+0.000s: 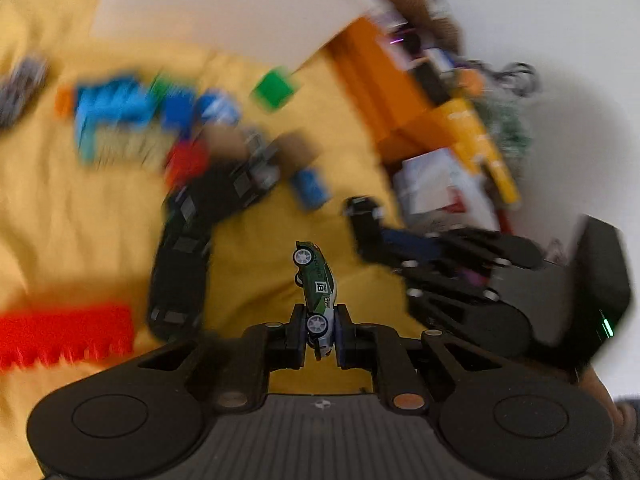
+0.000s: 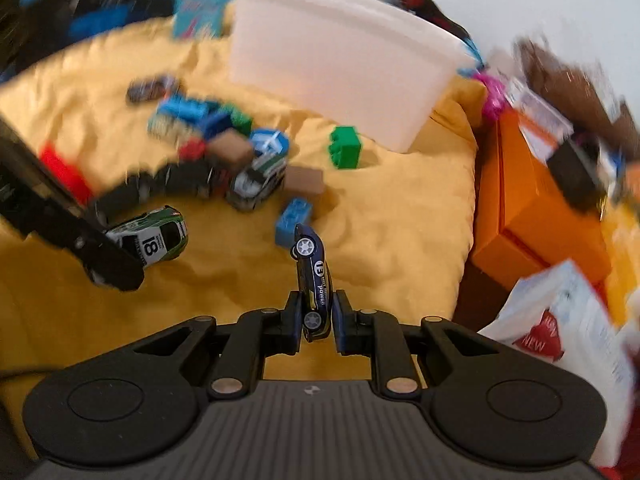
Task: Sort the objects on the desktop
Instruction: 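Set both toy cars down on the cloth beside the other cars and open both tools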
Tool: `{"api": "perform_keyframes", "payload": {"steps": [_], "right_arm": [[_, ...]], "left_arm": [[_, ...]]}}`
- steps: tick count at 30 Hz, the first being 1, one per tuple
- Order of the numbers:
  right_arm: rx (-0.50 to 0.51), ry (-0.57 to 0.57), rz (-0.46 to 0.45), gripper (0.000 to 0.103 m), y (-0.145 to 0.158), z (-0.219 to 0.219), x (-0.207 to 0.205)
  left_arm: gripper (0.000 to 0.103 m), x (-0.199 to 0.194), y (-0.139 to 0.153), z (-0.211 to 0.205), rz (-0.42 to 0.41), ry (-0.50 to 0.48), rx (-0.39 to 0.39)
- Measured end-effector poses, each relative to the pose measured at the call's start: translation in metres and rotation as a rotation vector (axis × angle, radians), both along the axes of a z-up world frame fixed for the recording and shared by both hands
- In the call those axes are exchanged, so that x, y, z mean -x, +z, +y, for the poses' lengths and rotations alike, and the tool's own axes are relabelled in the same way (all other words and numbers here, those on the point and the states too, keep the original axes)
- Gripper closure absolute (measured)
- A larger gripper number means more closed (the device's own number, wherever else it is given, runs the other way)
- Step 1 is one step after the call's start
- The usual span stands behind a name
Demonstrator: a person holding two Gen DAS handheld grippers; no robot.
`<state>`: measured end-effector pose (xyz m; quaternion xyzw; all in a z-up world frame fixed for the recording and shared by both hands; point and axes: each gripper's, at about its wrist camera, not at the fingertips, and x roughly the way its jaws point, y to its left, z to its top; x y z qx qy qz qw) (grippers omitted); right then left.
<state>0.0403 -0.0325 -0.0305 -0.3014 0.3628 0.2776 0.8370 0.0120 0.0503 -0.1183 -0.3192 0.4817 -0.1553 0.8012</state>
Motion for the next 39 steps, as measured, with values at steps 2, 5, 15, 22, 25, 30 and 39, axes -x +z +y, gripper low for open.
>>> {"api": "perform_keyframes", "payload": {"steps": [2,5,15,22,25,30,39], "right_arm": [[0.06,0.036,-0.03,0.085,-0.01,0.001,0.007],[0.113,0.099,-0.077,0.081,-0.013,0.008,0.024],[0.037,0.137,0.02,0.056,-0.004,0.009,0.039],[-0.208,0.021,0.178,0.03,0.011,-0.018,0.009],[-0.19,0.025,0.166,0.031,0.004,-0.016,0.005],[-0.196,0.057,0.164,0.034,0.0,-0.015,-0.002],[-0.222,0.036,0.361,0.065,-0.002,-0.02,-0.001]], "left_arm": [[0.085,0.002,-0.008,0.0,0.036,0.028,-0.01],[0.067,0.008,0.004,0.002,0.006,0.063,-0.108],[0.05,0.03,0.027,-0.011,-0.105,-0.018,-0.407],[0.05,0.026,0.024,-0.026,-0.13,-0.078,-0.513],[0.05,0.02,0.022,-0.027,-0.125,-0.076,-0.541],[0.05,0.013,0.032,-0.036,-0.182,-0.116,-0.577],[0.054,0.01,0.02,-0.07,-0.245,-0.322,-0.822]]}}
